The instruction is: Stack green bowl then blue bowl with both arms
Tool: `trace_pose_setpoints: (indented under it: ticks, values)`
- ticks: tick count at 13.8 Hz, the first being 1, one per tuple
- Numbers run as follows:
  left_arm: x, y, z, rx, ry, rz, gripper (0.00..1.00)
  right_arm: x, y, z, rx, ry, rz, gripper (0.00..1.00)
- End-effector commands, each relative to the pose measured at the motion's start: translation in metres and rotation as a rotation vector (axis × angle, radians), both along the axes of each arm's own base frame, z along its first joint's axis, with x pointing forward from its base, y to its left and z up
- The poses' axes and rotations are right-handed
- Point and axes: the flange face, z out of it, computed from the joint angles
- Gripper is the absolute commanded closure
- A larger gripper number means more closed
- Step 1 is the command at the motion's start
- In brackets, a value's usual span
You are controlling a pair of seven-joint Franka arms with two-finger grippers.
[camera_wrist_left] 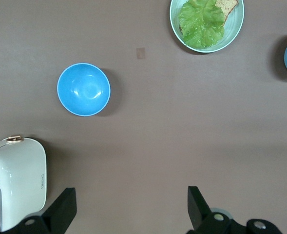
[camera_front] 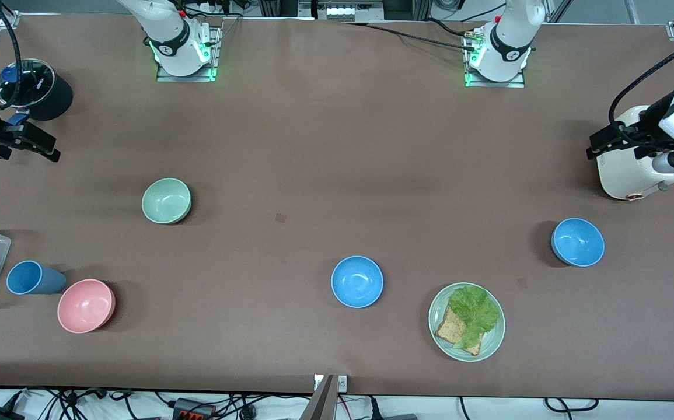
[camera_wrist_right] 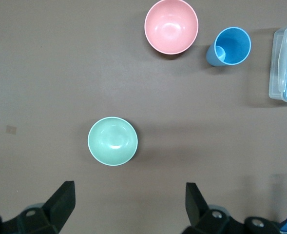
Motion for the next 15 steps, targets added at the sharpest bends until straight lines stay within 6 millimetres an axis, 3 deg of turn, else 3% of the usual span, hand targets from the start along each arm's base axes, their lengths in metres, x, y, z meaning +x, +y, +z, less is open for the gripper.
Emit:
trace_pose_setpoints:
  ticks: [1,7,11,15]
  values:
    - [0.003,0.003,0.005,-0.02,0.005,-0.008,0.0,0.011,0.007,-0.043,-0.014,0.075,0.023,0.0]
    - [0.0,0.002,0.001,-0.021,0.037,-0.005,0.0,0.048,0.014,-0.194,-0.015,0.276,0.026,0.0]
    - [0.0,-0.003,0.002,-0.021,0.042,-0.013,0.0,0.044,0.015,-0.281,-0.02,0.364,0.024,0.0]
    - [-0.002,-0.006,0.001,-0.012,0.055,-0.018,0.0,0.032,0.013,-0.343,-0.017,0.469,0.02,0.0]
